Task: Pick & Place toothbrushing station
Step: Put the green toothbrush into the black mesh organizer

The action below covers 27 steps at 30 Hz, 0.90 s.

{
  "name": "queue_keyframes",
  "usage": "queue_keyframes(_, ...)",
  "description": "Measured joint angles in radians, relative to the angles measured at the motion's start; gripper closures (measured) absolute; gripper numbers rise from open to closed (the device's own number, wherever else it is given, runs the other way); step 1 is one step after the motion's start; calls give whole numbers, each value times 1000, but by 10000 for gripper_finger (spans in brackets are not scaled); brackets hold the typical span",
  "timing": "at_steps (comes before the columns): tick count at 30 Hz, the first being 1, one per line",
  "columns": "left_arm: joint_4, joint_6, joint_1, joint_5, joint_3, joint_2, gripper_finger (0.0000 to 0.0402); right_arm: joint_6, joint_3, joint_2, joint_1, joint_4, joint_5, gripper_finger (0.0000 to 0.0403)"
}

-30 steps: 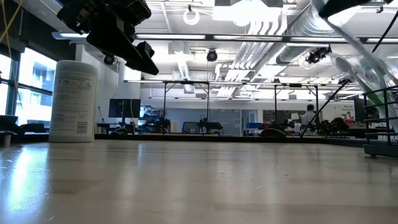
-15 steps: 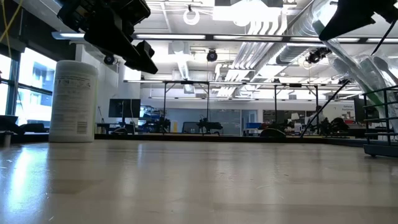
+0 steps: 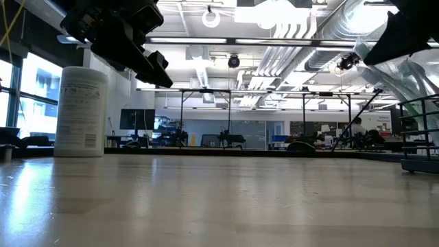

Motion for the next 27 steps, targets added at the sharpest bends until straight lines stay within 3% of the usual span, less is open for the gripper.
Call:
queue_keyframes(8,9,0,0,0,0,0,142,-27,-83,11,0,163,-16,399)
queue_keyframes(19,10,-1,0,0,0,0,142,9,-88,16,1,125,-94,399)
queue_keyframes(27,10,-1,0,0,0,0,142,146,-83,9,23,-6,-162,382)
